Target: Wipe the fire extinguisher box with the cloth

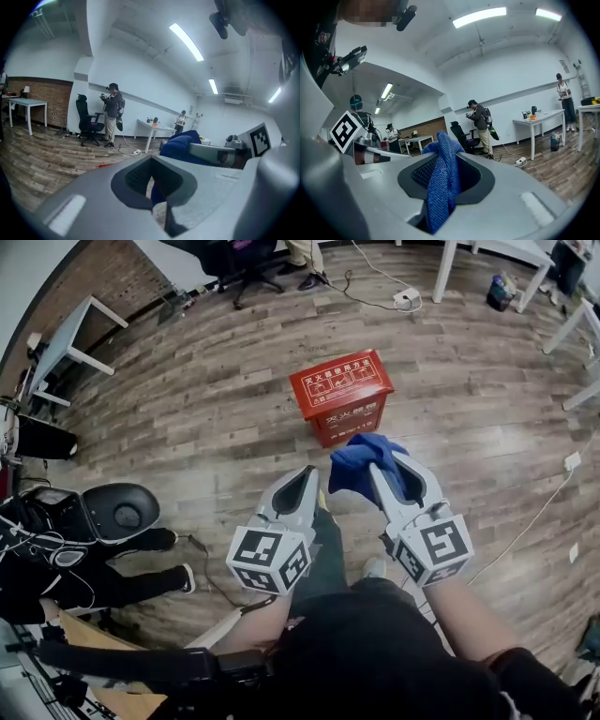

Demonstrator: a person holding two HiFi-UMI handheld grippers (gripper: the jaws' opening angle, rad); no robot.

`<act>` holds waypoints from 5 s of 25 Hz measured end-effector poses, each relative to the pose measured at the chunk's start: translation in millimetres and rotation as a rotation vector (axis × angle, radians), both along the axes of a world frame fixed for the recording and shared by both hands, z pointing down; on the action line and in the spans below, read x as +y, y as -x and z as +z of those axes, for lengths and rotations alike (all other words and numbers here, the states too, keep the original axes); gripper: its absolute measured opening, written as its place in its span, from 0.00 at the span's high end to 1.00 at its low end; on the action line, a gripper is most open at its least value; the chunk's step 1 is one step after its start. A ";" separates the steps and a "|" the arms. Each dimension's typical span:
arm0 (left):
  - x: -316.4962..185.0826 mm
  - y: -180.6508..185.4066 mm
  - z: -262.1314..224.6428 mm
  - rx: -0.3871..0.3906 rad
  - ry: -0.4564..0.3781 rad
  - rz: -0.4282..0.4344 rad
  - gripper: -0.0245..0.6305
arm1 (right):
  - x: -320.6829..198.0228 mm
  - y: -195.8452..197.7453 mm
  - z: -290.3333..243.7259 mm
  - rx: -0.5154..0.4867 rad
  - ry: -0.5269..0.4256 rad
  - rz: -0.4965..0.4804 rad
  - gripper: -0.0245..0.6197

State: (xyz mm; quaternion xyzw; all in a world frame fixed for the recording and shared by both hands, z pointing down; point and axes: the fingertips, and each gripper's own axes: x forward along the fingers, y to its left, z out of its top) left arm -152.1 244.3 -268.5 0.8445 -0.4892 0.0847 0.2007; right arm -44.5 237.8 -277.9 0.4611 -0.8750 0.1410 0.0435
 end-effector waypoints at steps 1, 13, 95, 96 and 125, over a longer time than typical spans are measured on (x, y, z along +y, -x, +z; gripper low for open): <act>-20.2 10.4 8.8 0.008 0.006 -0.007 0.96 | -18.9 10.2 6.9 0.007 0.005 -0.003 0.79; -270.4 83.8 140.6 0.033 0.055 0.020 0.96 | -262.2 111.0 145.7 0.107 0.104 -0.021 0.79; -318.0 142.2 409.6 0.014 0.271 -0.352 0.96 | -301.1 185.5 427.5 0.216 0.313 -0.252 0.79; -314.2 150.0 410.3 0.015 0.271 -0.354 0.96 | -298.9 192.4 428.4 0.217 0.311 -0.253 0.79; -328.6 -167.8 399.0 -0.021 -0.138 -0.021 0.96 | -321.7 -108.9 442.7 0.197 -0.031 -0.046 0.79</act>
